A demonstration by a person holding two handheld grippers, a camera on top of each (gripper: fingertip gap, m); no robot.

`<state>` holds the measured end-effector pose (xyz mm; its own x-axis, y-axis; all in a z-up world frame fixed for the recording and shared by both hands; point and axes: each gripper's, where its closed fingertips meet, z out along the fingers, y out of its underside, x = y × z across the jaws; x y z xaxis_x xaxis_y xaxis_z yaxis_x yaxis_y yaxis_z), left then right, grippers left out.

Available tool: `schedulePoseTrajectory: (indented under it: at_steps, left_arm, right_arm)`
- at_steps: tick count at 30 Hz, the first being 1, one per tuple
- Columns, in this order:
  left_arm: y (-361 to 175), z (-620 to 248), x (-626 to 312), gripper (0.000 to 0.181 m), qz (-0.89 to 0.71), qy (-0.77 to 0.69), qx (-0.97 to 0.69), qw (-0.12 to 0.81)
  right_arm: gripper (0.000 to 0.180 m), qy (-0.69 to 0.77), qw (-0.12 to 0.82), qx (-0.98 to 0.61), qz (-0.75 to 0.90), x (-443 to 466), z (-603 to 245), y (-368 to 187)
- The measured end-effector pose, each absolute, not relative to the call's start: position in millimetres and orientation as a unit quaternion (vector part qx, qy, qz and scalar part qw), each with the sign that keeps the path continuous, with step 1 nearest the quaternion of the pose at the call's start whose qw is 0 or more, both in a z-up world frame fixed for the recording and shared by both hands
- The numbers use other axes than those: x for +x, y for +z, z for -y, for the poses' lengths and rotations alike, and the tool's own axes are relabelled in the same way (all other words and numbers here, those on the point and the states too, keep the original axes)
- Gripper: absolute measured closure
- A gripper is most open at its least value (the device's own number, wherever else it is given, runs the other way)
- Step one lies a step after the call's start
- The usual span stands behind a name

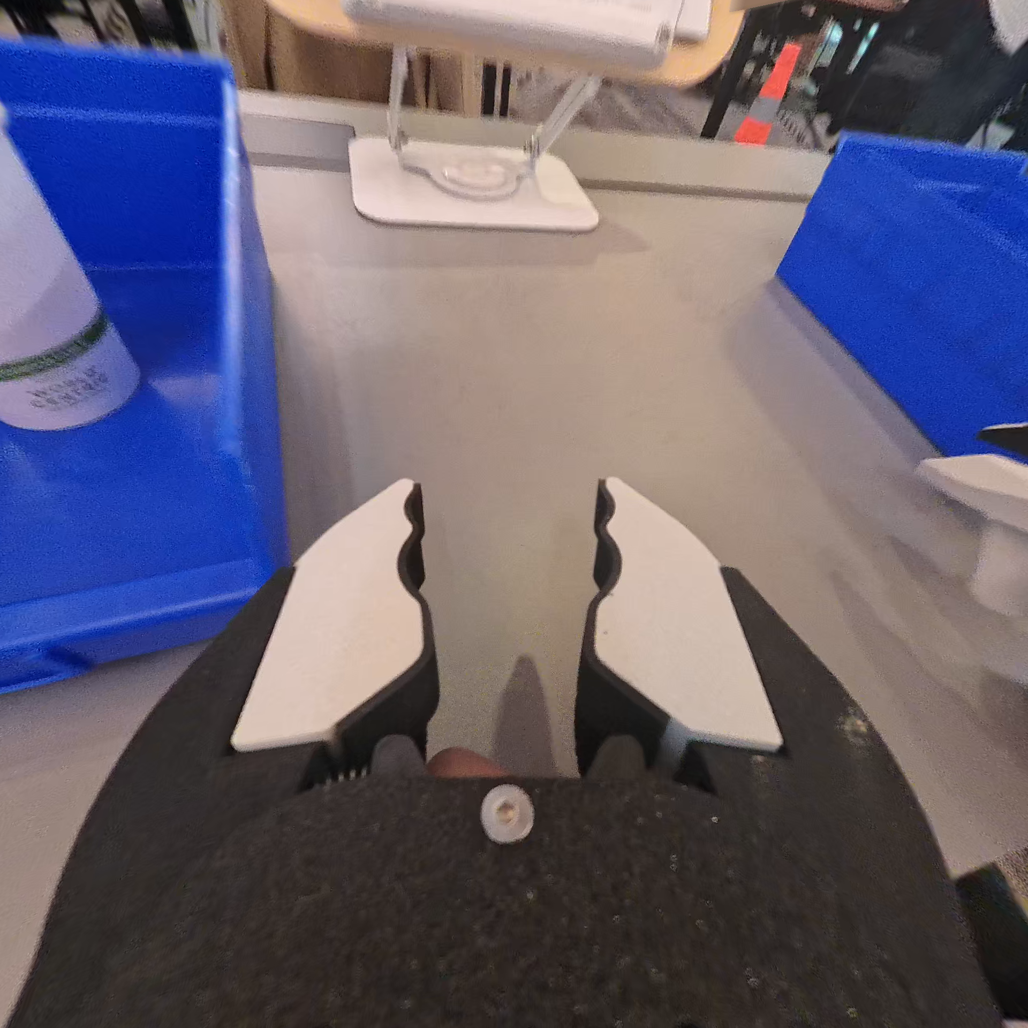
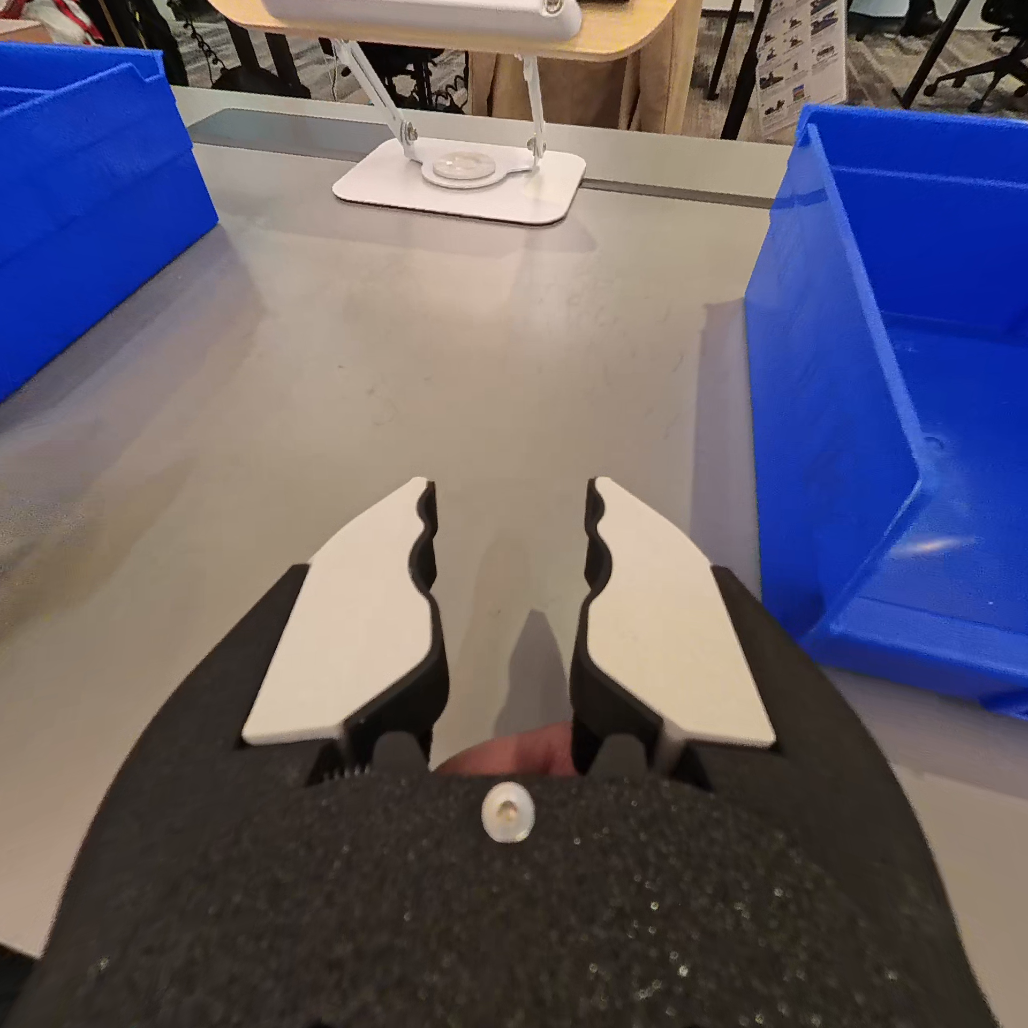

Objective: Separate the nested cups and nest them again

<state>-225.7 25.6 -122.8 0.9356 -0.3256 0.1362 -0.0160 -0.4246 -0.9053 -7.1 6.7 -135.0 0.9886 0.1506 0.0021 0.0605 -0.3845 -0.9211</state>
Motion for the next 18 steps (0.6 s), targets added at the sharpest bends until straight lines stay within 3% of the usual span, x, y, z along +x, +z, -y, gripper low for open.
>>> schedulePoseTrajectory:
  at_steps: [3, 9, 18]
  left_arm:
    - [-89.3, -9.9, -259.3, 0.120, -0.081, -0.140, -0.816, 0.554]
    - [-71.6, -48.2, -373.0, 0.097, -0.012, -0.107, -0.838, 0.534]
    - [-119.2, -163.0, -409.9, 0.082, -0.047, -0.026, -0.903, 0.426]
  right_arm:
    - [0.129, 0.043, 0.555, -0.828, 0.068, -5.7, -5.4, -131.5]
    - [0.129, 0.077, 0.559, -0.822, 0.074, -12.3, -5.9, -122.7]
    - [0.129, 0.069, 0.569, -0.815, 0.085, -10.0, 0.0, -111.1]
